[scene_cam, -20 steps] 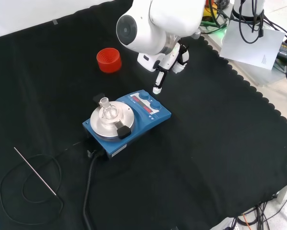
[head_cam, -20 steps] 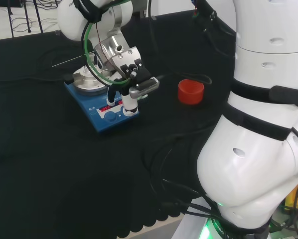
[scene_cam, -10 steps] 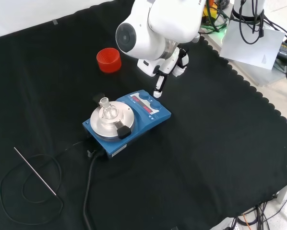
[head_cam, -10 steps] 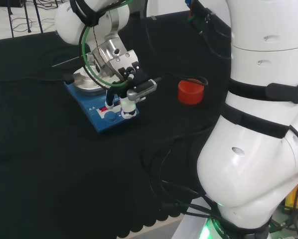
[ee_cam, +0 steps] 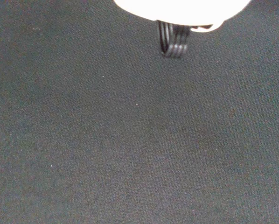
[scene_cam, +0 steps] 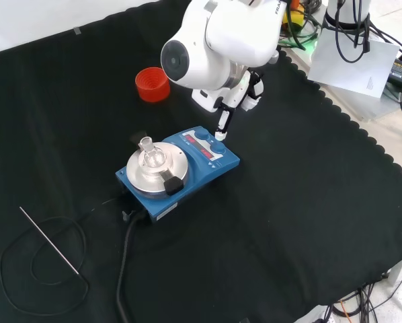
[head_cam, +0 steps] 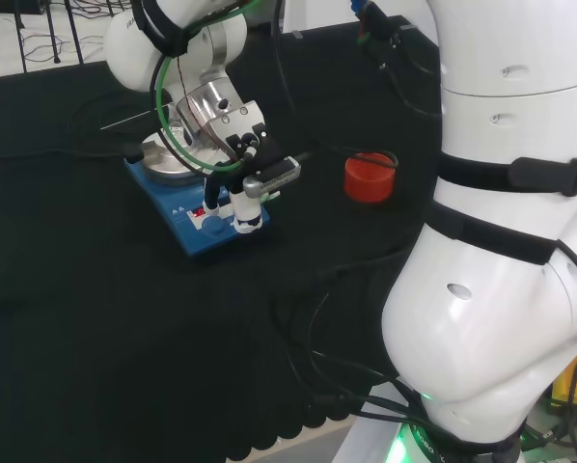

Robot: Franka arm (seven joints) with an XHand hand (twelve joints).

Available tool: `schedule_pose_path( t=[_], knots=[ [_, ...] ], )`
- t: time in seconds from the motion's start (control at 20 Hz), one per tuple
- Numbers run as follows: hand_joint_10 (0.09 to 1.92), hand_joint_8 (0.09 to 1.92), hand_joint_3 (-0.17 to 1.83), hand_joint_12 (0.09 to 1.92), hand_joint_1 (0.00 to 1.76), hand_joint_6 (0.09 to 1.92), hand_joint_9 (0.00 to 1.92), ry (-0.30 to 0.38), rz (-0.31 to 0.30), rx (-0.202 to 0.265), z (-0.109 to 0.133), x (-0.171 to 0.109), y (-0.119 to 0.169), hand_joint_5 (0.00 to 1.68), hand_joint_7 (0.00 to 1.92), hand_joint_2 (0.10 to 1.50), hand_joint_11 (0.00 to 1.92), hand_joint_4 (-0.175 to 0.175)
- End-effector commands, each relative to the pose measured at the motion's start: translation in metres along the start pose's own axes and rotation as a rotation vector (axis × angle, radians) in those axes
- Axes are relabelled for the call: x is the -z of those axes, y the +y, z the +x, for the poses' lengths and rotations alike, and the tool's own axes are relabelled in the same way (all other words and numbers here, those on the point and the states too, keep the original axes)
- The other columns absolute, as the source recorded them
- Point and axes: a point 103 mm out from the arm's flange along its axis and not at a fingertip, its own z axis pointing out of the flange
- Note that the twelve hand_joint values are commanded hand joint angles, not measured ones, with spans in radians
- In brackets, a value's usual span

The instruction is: Turn on the heater.

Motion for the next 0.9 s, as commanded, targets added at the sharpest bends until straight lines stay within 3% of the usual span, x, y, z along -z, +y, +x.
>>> schedule_pose_path(
  t=[0.05, 0.9],
  knots=[
    [1.57, 1.71, 1.1, 1.44, 1.43, 0.09, 1.69, -0.001, 0.005, 0.0, 0.0, 0.0, 0.001, 0.28, 1.59, 0.66, 1.57, -0.008],
    [1.57, 1.71, 1.11, 1.44, 1.43, 0.09, 1.69, -0.004, 0.022, -0.001, 0.0, -0.003, 0.014, 0.28, 1.59, 0.65, 1.57, -0.009]
  ],
)
